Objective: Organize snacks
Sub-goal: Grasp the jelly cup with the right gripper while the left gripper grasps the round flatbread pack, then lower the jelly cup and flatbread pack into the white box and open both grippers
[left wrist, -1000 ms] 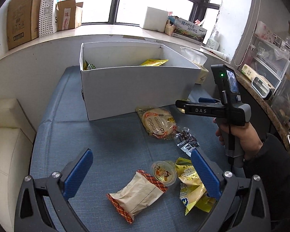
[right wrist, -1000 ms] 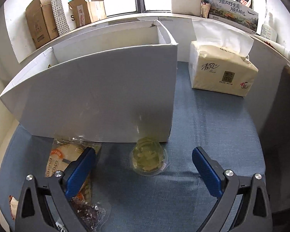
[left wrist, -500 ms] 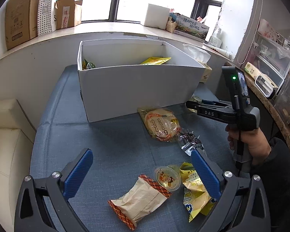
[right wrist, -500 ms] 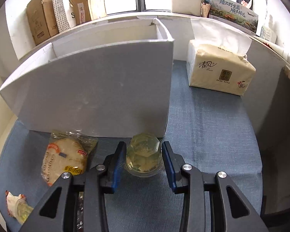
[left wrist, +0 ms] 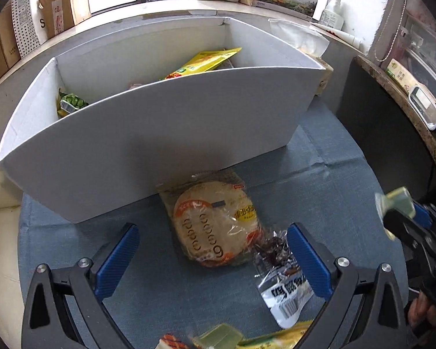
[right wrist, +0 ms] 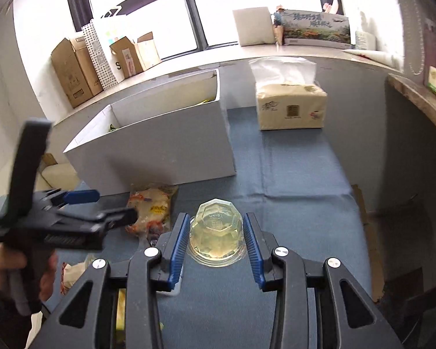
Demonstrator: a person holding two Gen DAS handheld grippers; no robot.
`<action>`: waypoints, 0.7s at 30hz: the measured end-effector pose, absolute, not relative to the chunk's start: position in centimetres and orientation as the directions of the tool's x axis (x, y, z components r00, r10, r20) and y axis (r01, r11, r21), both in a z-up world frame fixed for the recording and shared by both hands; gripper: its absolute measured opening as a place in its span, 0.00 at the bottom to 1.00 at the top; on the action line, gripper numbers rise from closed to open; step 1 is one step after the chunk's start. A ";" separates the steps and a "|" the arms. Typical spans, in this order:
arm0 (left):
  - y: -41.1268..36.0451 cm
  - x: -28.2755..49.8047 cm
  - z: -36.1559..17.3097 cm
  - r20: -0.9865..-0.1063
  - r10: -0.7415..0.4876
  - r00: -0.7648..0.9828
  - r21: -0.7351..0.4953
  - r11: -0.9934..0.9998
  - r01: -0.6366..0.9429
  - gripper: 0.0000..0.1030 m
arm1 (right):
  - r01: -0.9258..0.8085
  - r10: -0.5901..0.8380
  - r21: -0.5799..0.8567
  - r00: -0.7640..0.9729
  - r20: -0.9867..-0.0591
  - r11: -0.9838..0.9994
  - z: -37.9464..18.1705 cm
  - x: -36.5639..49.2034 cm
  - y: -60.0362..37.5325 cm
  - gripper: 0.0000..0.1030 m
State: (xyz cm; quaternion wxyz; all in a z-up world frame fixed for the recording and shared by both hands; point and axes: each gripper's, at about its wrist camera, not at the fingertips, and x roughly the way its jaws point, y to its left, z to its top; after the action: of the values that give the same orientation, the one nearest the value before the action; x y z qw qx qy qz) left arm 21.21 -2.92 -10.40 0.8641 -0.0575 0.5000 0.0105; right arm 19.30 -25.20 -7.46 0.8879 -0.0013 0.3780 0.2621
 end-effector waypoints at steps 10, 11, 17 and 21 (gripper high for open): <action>-4.3 24.4 -13.3 -0.901 0.080 0.427 -0.002 0.982 -0.186 1.00 | -0.435 0.477 0.246 0.573 -0.667 0.866 -8.8 17.3 -27.7 0.40; -4.3 24.4 -13.5 -0.903 0.086 0.422 0.005 0.982 -0.190 0.97 | -0.435 0.476 0.245 0.572 -0.669 0.867 -8.9 17.3 -27.7 0.40; -4.5 23.5 -13.2 -0.898 0.072 0.434 -0.011 0.983 -0.186 0.76 | -0.436 0.487 0.258 0.572 -0.660 0.862 -9.0 17.0 -27.6 0.40; -4.3 22.5 -12.2 -0.881 0.078 0.467 -0.011 0.983 -0.184 0.76 | -0.444 0.487 0.247 0.580 -0.653 0.861 -8.7 16.8 -27.3 0.40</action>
State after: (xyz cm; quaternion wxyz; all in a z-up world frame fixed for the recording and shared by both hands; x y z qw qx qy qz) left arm 22.49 -4.35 -12.22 0.8549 -0.0519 0.5105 0.0764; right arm 16.79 -27.33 -8.67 0.8884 0.0284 0.3761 0.2618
